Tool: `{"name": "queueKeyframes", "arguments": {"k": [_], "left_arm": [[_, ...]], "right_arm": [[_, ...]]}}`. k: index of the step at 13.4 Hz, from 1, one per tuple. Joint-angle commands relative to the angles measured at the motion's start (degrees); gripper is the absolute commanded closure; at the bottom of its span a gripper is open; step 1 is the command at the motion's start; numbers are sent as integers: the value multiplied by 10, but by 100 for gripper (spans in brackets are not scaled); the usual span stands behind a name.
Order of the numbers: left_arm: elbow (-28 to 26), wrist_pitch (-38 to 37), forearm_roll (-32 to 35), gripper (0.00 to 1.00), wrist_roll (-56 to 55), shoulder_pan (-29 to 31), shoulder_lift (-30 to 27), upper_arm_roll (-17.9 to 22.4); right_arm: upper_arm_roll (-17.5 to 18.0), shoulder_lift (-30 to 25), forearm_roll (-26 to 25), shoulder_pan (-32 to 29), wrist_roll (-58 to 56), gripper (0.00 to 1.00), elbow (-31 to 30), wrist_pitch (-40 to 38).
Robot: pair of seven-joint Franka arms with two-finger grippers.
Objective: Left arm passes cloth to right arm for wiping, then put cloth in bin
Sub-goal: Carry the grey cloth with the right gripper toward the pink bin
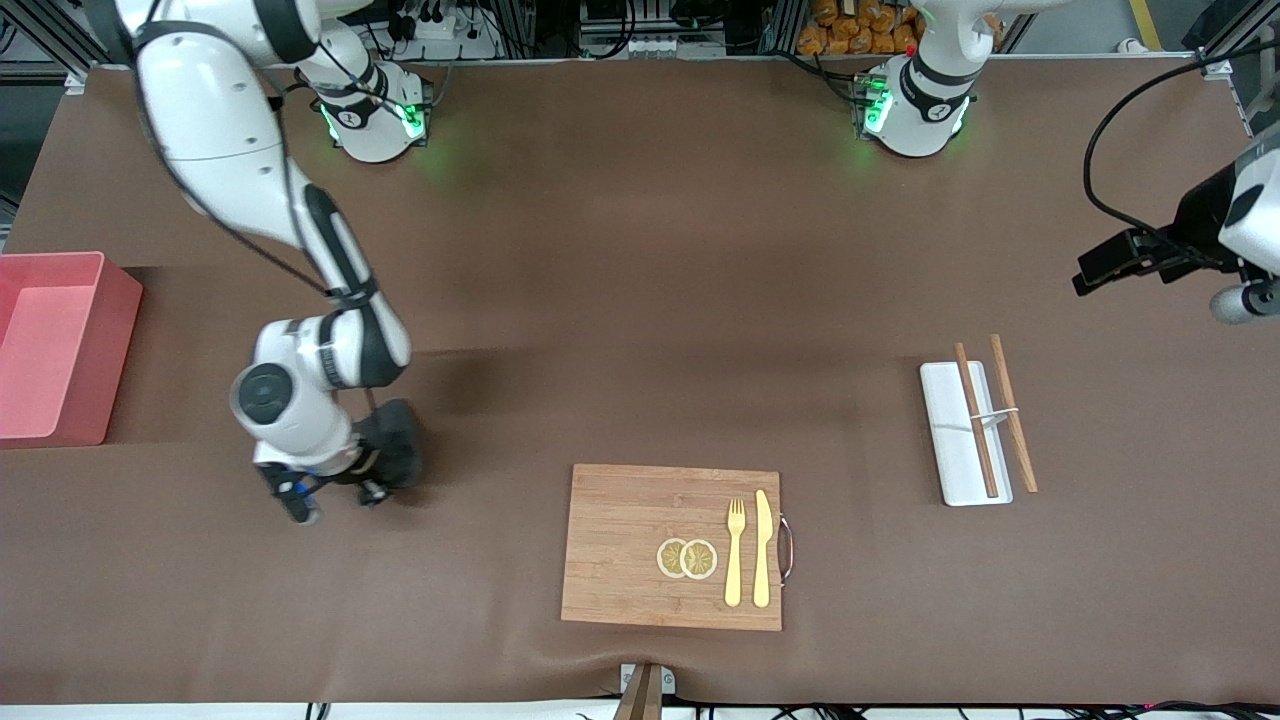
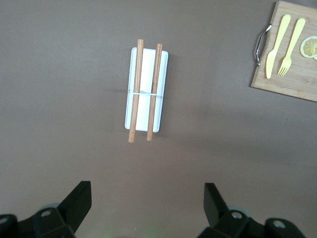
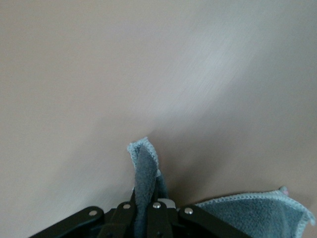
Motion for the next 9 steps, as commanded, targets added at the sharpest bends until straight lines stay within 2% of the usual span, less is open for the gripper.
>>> {"name": "queueKeyframes", "arguments": {"k": [1,3,5,6,9], "left_arm": [[-40,16,-1,0,10,14,-35,-16],[-39,12,-2,0,11,13,-44,-16],[-40,6,-2,0,2,9,-53,-10],[-40,6,-2,0,2,8,-54,-9],[-39,0,0,0,-4,6,-56,-8]], "right_arm": [[-2,-40,-1,37,62,100,-5,-40],[-2,-92,9,34,58,100,16,-135],[-8,-119,8,13,16,100,58,-233],[-8,-132,7,-22,-43,100,62,-259],[-5,-153,15,-163,-329,100,63,-282]]}}
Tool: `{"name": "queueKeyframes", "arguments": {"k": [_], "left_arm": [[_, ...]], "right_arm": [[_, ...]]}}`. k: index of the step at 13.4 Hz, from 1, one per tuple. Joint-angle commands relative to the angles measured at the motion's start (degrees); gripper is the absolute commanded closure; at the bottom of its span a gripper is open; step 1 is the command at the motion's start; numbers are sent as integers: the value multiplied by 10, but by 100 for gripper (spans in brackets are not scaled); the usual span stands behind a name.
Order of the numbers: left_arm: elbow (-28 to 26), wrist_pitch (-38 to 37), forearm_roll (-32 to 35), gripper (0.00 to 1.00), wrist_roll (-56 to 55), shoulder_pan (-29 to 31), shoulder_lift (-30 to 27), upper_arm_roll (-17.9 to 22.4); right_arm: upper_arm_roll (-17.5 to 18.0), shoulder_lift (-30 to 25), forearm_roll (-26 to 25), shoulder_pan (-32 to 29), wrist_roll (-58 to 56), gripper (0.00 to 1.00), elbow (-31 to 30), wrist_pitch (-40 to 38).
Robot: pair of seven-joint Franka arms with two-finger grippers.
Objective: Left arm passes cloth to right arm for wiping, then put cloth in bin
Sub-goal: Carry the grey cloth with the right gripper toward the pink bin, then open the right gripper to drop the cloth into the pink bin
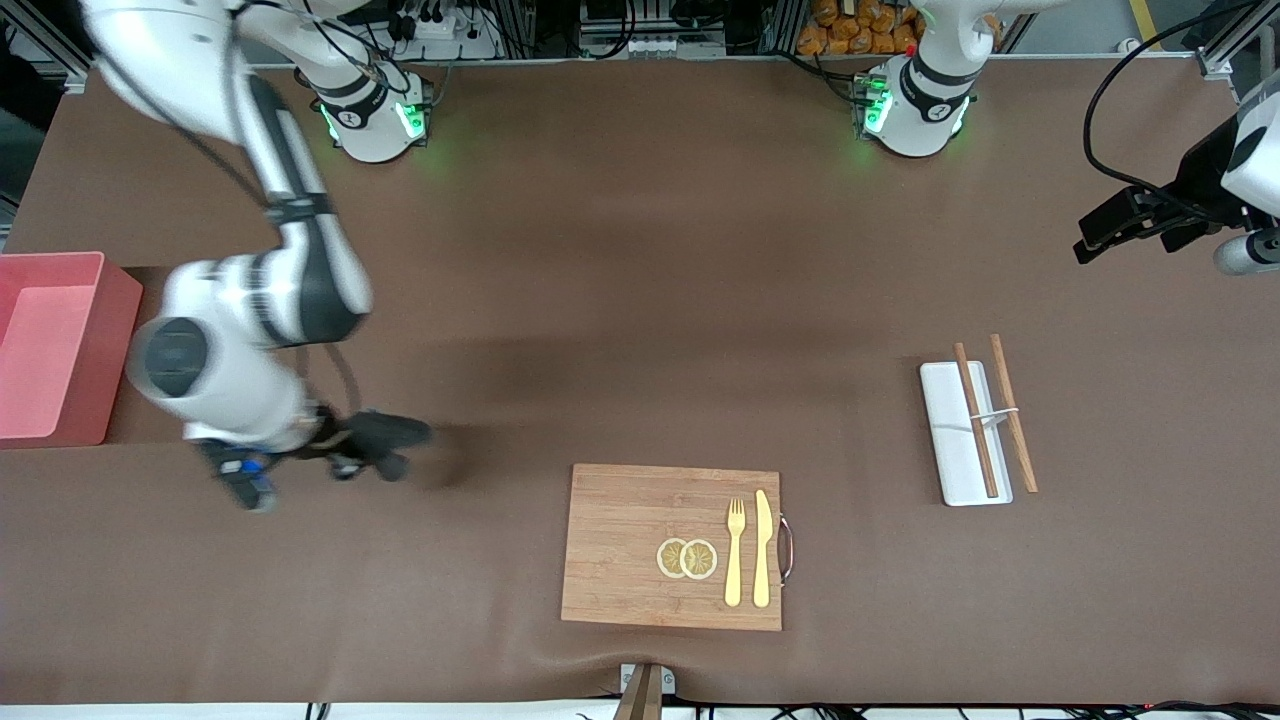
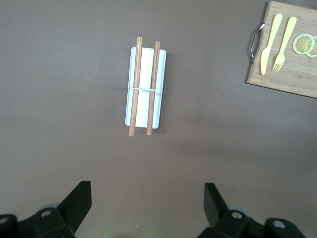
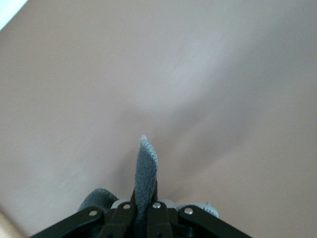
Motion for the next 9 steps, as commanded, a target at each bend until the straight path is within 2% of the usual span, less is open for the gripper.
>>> {"name": "queueKeyframes", "arguments": {"k": [1,3,5,7,9], "left_arm": [[-16,-3,12,0,-7,0,-18,-1],[-17,-6,34,0,-17,-17,-21,10],[-17,-6,33,0,-19,-26,-21,18],[-16,-6,34,0,-19,-23,-20,17],[-11,-3,33,0,-18,-18,-14,17]], "right_arm": [[13,-10,12,-121,-227,100,0,-12],[8,-23,6,-193,-351,100,4,-33],[7,-22,6,-289,-513,100,49,-80],[8,-10,4,-371,-640,100,87,-102],[8,12,5,-433,-728,100,95,-98]]}}
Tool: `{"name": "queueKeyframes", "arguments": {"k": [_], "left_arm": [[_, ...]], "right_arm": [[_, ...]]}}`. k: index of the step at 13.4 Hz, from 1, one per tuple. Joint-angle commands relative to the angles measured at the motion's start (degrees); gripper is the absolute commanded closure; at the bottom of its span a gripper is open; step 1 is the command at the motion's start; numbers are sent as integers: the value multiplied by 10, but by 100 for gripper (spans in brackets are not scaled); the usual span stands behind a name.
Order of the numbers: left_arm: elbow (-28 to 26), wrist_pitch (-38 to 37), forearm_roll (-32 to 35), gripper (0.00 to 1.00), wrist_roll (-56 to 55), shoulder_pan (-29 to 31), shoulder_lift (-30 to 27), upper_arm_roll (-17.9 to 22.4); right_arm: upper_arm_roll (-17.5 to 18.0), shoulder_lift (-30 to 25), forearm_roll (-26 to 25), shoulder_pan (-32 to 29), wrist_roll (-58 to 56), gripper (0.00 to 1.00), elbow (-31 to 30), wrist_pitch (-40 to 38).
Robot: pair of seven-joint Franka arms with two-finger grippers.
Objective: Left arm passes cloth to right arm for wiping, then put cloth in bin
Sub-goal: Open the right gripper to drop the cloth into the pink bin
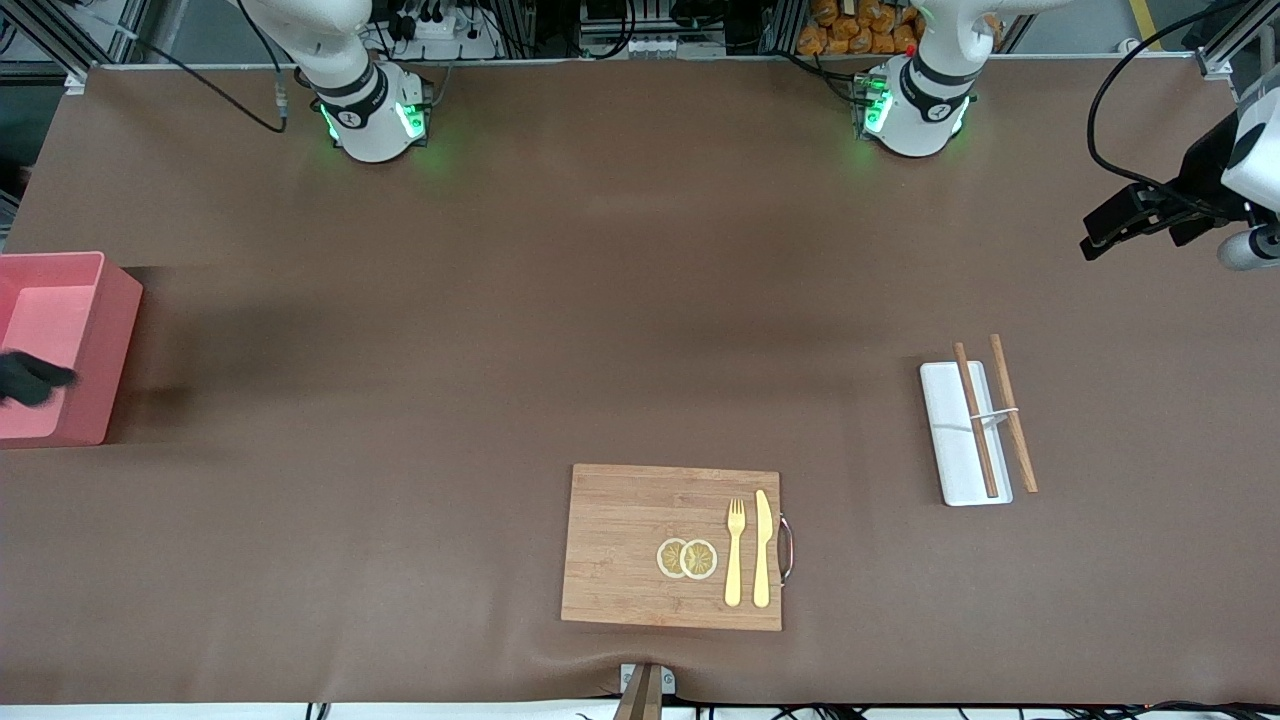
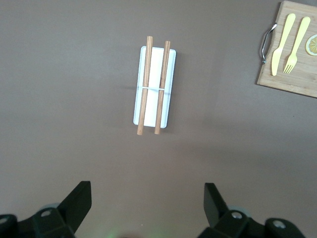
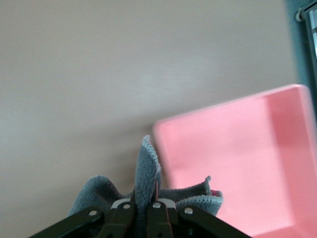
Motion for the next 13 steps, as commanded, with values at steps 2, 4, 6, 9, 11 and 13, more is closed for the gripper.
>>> {"name": "queueKeyframes", "arguments": {"k": [2,4,6,9,11,13], "left_arm": [[-6,2,11,0,-4,-2,-8,4],[-6,6,11,0,-4,-3,-1,3],[-8,10,11,0,-4,-3,6,2],[-7,10,11,0,0,-2,4,2],[-6,10,11,0,5,-1,3,2],[-5,15,11,0,8,-1,5,2]], "right_arm": [[15,61,6,-86,-127,100,19,23],[17,109,13,-99,-160,100,19,90],[18,143,14,-98,-162,100,17,156],[18,152,28,-96,-161,0,12,162],[18,138,32,-100,-179,0,17,131],[18,107,32,-97,-199,0,30,91]]}}
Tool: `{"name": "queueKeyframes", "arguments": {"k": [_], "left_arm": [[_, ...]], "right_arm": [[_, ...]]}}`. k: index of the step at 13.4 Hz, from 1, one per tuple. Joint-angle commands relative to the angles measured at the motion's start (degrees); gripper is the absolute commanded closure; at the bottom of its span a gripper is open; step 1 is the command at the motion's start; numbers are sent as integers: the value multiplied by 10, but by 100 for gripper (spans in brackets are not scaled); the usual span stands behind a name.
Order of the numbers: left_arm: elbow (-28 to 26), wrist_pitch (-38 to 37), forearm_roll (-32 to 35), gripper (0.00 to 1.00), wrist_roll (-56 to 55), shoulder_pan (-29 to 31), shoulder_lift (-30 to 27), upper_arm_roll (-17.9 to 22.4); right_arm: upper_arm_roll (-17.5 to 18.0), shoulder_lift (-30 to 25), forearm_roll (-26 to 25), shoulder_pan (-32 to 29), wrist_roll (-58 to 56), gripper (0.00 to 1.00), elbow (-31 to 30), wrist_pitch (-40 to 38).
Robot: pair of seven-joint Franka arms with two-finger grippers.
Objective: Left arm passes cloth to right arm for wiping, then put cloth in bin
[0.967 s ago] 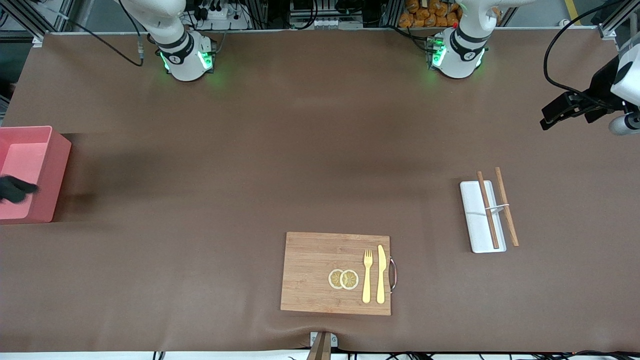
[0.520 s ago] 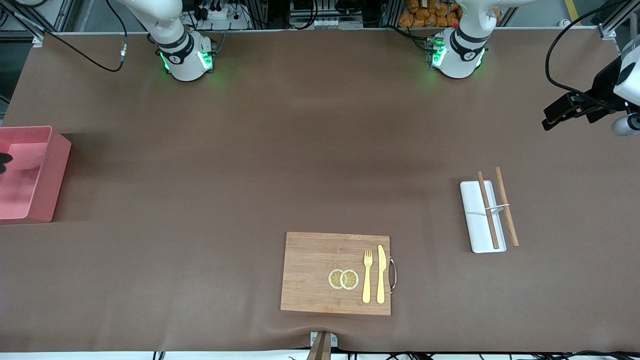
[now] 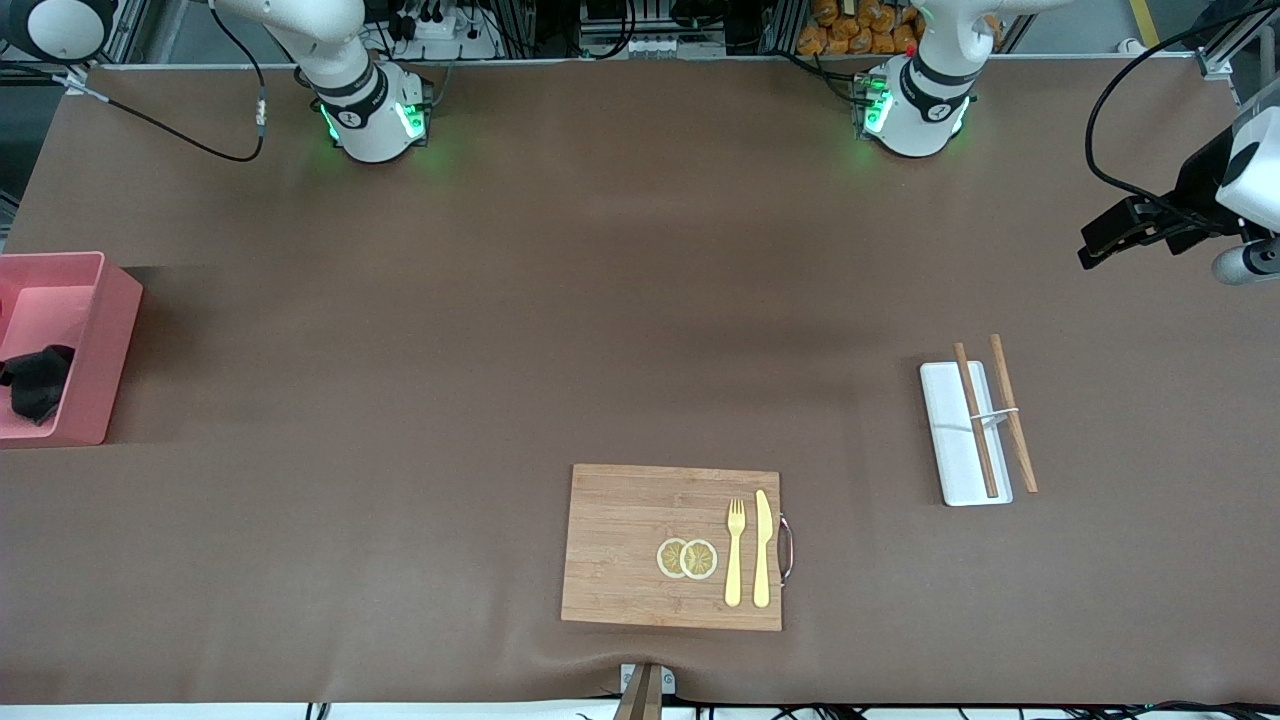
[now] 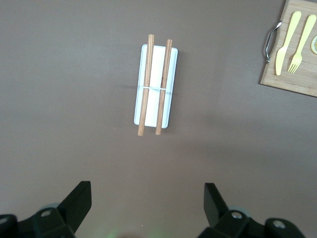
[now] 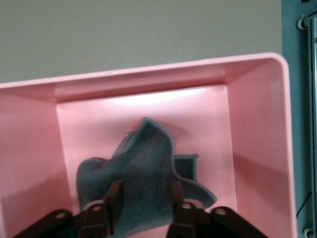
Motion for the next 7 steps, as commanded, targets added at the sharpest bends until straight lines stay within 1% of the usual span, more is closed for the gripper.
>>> {"name": "queueKeyframes", "arguments": {"k": [1,2,4,6,7], "left_arm": [[2,9,11,0,10,0,-2,0],[11,8,11,0,12,-1,6,0],[13,8,11,0,12,-2,8,0],[15,8,10,0,12,-1,7,0],[17,8,11,0,12,-1,8,1]], "right_arm": [[5,-62,11,2,-25,0,20,-62],[6,-87,8,11,-22,0,28,-102],[5,-124,5,42,-21,0,51,-174],[5,-166,5,77,-22,0,48,-244],[4,-175,4,102,-14,0,47,-272]]}}
